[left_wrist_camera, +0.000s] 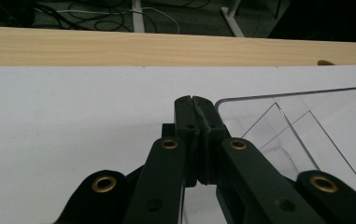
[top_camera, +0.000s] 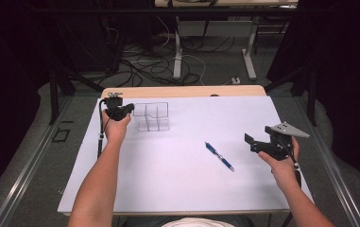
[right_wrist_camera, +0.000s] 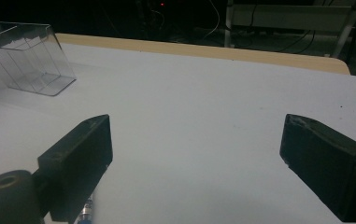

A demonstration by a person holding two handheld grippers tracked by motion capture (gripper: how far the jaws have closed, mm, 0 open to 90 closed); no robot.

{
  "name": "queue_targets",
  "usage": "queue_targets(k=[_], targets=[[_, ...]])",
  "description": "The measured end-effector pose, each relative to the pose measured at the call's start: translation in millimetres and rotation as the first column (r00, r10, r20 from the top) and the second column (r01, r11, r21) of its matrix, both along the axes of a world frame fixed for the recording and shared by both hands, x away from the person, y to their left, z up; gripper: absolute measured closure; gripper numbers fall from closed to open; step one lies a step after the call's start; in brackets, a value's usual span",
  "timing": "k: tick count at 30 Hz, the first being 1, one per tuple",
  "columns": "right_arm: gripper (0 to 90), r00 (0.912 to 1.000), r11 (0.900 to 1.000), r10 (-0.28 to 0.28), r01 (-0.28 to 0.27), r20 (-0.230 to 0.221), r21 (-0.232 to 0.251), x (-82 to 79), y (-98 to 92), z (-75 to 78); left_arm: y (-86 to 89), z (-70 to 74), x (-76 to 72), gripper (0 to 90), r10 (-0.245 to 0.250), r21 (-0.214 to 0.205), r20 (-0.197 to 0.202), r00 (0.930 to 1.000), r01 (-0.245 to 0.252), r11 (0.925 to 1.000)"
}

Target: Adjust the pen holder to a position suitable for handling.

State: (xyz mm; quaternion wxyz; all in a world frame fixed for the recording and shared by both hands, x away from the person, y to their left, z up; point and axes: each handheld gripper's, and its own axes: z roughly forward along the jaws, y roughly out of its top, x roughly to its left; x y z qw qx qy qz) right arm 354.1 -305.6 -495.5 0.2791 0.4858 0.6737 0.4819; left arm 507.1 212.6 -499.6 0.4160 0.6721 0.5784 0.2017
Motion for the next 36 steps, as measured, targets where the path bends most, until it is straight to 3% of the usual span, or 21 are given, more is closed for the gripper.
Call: queue_targets(k=[12, 36], targets=[[10.5, 1.0, 1.0, -0.003, 0.003, -0.007, 0.003, 0.0, 0.0, -0.5, -9.0, -0.5, -1.8, 90.0, -0.036, 0.0, 0.006, 0.9993, 0.036, 0.9994], [10.8, 0.9999, 1.0, 0.005, -0.005, -0.014, 0.005, -0.1, 1.9, -1.2, -45.7, -1.9, -3.2, 90.0, -0.116, -0.015, 0.014, 0.9931, 0.116, 0.9931]])
